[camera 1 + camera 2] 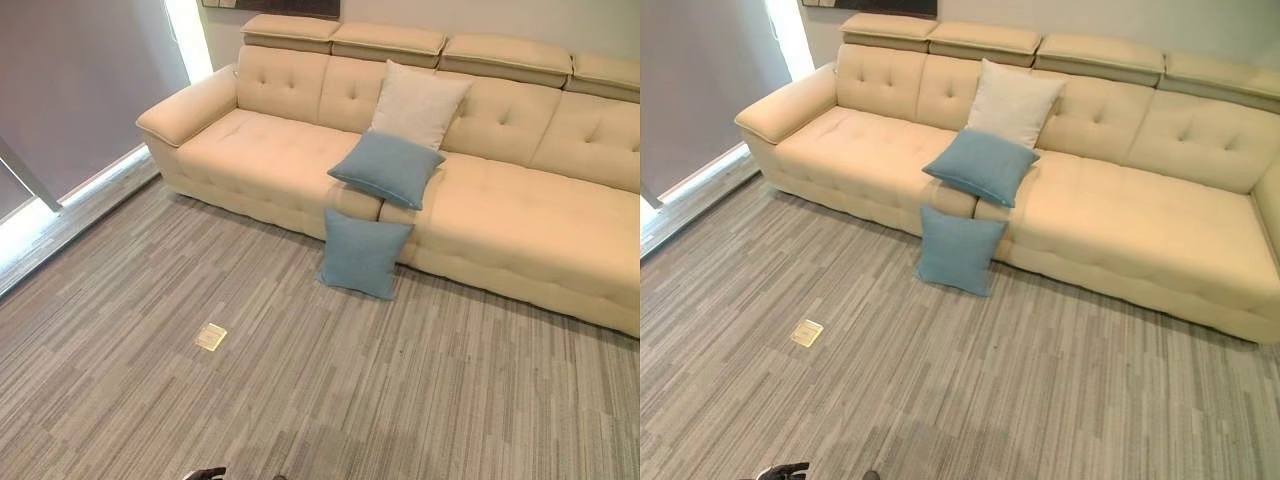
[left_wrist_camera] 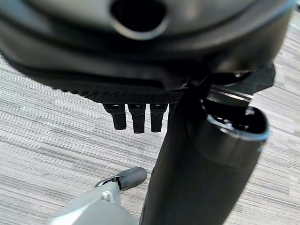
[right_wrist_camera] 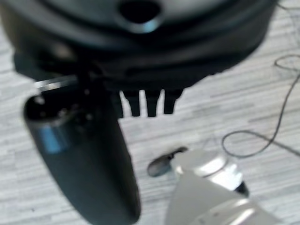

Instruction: Pick up all the scattered cushions and arrange them neatly on the sofa.

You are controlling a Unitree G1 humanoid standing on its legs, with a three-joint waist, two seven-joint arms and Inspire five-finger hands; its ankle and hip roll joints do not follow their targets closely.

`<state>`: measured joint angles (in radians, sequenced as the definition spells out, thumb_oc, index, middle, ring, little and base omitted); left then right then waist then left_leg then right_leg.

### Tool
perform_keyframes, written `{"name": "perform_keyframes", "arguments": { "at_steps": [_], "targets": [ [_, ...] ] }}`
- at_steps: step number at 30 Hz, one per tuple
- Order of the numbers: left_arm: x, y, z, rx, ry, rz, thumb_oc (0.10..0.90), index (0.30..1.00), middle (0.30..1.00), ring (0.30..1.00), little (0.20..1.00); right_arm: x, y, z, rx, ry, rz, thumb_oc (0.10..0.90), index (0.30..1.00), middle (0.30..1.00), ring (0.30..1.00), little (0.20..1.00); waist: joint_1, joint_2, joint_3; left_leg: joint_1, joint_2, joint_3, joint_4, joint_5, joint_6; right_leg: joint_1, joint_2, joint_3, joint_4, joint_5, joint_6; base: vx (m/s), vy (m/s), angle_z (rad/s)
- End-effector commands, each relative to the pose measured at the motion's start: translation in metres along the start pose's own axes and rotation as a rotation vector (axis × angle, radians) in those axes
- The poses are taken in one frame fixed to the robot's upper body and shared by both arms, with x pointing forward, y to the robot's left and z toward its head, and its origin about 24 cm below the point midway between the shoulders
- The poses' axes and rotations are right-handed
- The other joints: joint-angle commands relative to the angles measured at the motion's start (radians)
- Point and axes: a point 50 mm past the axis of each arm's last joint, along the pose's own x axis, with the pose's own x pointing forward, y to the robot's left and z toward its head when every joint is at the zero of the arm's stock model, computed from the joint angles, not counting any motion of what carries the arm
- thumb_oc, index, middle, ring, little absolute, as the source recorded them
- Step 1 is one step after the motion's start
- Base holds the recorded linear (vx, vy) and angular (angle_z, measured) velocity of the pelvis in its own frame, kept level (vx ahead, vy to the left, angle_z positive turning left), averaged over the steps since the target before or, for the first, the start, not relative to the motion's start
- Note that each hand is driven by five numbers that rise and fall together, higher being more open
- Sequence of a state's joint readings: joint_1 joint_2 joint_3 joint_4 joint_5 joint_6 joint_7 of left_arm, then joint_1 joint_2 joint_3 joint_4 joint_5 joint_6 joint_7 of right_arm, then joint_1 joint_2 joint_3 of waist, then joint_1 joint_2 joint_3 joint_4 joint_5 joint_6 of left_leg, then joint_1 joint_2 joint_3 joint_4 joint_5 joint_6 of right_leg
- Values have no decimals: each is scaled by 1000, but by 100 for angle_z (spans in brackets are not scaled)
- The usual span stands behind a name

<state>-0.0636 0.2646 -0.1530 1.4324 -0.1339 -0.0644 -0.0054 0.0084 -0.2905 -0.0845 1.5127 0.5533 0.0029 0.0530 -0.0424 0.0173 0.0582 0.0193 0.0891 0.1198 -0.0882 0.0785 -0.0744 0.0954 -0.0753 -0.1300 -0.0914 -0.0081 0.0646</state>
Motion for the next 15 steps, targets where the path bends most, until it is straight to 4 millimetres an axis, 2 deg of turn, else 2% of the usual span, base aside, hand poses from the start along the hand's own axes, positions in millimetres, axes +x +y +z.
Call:
{"name": "perform_keyframes", "arguments": {
  "at_steps": [1,8,13,15],
  "targets": [
    [1,8,9,33,-8,39,800,900,900,900,900,0,6,4,-43,-15,-9,800,900,900,900,900,0,0,-10,0,39,-19,1,-36,-20,-27,-49,1,4,-45,67,18,-24,-6],
    [1,4,17,8,-35,37,800,900,900,900,900,0,20,24,-80,-87,30,800,900,900,900,900,-7,6,-2,5,54,-12,1,-34,-31,-20,-39,8,5,-52,58,61,-77,-3],
    [2,1,29,50,-78,30,800,900,900,900,900,0,22,35,-128,-126,32,800,900,900,900,900,-18,20,25,17,72,-14,1,-28,-39,-44,-28,12,73,-83,42,38,-109,0],
    [2,0,33,93,-95,26,800,900,900,900,900,0,20,36,-171,-131,29,800,900,900,900,900,-22,23,41,8,88,-16,57,-44,-46,-56,-18,22,104,-105,26,41,-123,-4]
  ]
}}
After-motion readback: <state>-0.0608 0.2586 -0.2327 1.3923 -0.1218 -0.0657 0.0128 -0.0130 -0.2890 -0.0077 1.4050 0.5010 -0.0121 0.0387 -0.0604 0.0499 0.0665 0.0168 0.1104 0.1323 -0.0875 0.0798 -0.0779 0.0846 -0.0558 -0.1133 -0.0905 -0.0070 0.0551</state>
